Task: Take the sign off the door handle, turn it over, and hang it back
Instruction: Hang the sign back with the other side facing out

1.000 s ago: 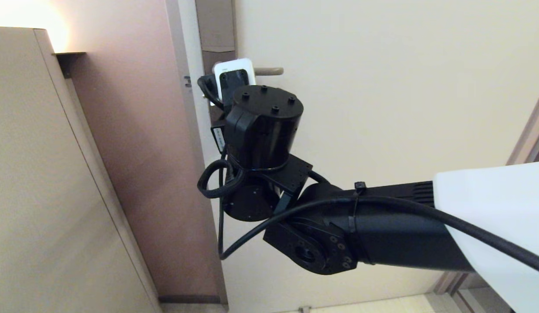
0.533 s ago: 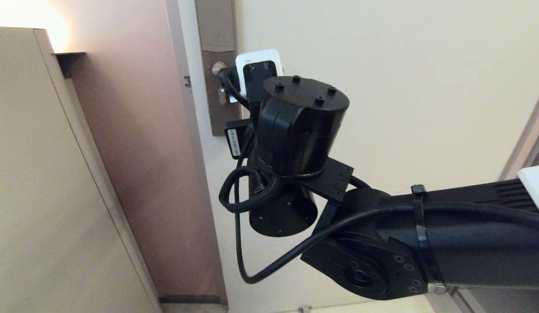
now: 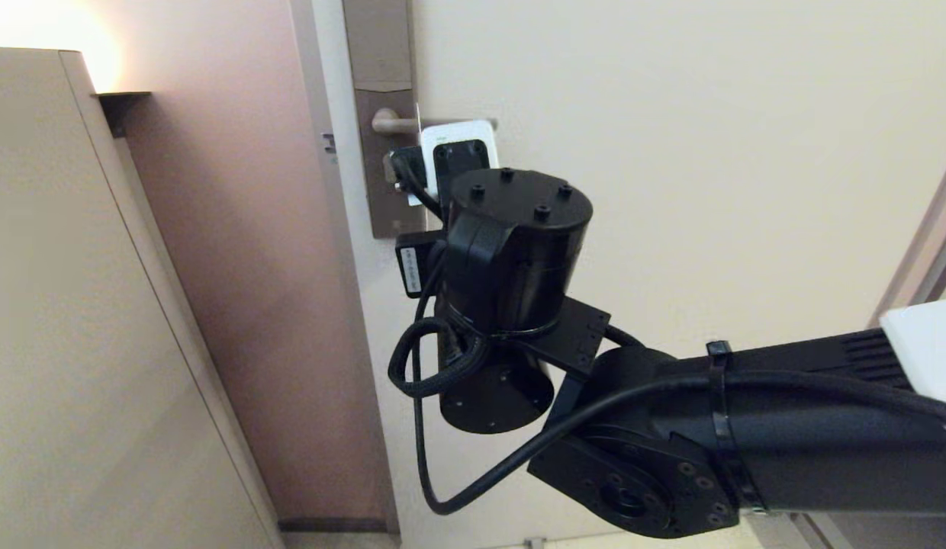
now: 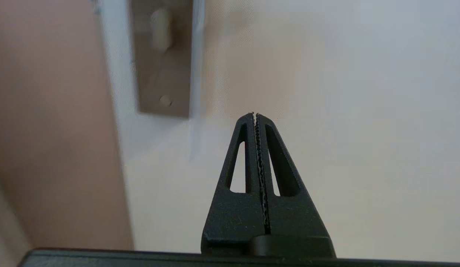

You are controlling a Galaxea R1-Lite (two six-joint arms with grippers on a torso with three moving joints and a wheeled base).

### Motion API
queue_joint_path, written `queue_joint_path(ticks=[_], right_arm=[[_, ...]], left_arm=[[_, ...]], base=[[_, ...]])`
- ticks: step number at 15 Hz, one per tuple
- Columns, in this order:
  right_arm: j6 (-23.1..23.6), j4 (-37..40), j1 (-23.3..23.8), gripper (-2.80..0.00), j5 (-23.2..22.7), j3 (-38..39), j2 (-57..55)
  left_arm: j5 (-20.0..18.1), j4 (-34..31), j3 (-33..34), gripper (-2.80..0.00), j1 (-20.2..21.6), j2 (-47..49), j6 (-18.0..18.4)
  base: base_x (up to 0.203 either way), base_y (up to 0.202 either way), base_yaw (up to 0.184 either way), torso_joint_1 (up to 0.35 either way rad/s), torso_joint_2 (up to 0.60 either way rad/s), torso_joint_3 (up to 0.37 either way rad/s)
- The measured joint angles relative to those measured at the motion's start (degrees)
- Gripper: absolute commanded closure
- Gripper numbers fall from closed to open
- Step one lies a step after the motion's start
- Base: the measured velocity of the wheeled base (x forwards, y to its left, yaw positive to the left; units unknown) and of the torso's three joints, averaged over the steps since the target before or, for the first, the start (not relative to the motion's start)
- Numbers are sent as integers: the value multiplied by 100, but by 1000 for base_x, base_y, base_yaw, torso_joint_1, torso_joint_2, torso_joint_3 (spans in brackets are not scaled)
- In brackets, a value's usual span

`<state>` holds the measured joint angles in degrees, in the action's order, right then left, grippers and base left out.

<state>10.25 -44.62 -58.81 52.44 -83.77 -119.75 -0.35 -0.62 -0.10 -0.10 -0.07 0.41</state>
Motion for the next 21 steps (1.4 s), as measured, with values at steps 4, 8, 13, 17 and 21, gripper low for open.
queue_joint_path(ticks=[4, 8, 13, 17, 21], right_arm=[[-56, 8, 114, 0, -333, -325, -376], [-12, 39, 370, 0, -577, -800, -724], [31, 247, 734, 0, -928, -1271, -1009], [31, 532, 836, 0, -1265, -1898, -1199], [0, 845, 773, 0, -1775, -2364, -1355]], left_arm=[[1, 0, 0, 0, 0, 0, 3], [2, 0, 0, 0, 0, 0, 3], [2, 2, 0, 0, 0, 0, 3], [-1, 2, 0, 0, 0, 0, 3], [2, 2, 0, 0, 0, 0, 4]], base=[[0, 0, 0, 0, 0, 0], [0, 0, 0, 0, 0, 0], [0, 0, 0, 0, 0, 0], [0, 0, 0, 0, 0, 0], [0, 0, 0, 0, 0, 0]])
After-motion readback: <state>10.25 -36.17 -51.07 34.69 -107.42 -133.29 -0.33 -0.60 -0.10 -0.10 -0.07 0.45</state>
